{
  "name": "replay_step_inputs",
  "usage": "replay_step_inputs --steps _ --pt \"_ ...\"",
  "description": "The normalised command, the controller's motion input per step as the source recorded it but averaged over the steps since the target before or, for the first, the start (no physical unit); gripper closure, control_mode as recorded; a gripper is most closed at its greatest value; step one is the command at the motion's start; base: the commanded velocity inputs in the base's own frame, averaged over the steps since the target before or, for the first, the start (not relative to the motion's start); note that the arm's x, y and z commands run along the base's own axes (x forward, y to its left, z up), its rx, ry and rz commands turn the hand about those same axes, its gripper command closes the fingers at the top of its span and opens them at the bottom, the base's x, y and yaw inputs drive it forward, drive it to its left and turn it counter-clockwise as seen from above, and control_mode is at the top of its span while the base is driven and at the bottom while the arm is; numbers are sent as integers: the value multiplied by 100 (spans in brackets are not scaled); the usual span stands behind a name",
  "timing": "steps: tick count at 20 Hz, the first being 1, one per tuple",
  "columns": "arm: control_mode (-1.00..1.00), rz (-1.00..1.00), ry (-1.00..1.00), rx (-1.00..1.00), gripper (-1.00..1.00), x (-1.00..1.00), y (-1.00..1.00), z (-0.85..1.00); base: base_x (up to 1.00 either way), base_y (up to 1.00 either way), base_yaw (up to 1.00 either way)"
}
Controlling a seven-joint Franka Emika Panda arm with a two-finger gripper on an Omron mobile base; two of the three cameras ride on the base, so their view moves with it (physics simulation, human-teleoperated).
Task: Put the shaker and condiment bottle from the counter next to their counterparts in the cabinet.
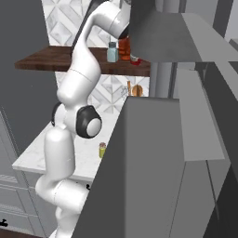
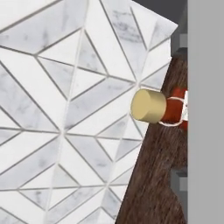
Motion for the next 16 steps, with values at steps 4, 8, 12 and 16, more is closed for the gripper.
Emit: replay_step_inputs --steps 4,8,12,16 --pt "-100 0 0 -3 -100 -42 0 0 0 0 0" --pt "-100 0 0 -1 -100 -53 0 0 0 0 0" --pt "-100 0 0 0 -100 -79 6 0 0 0 0" --pt "-100 0 0 -1 -100 -98 19 -14 0 0 0"
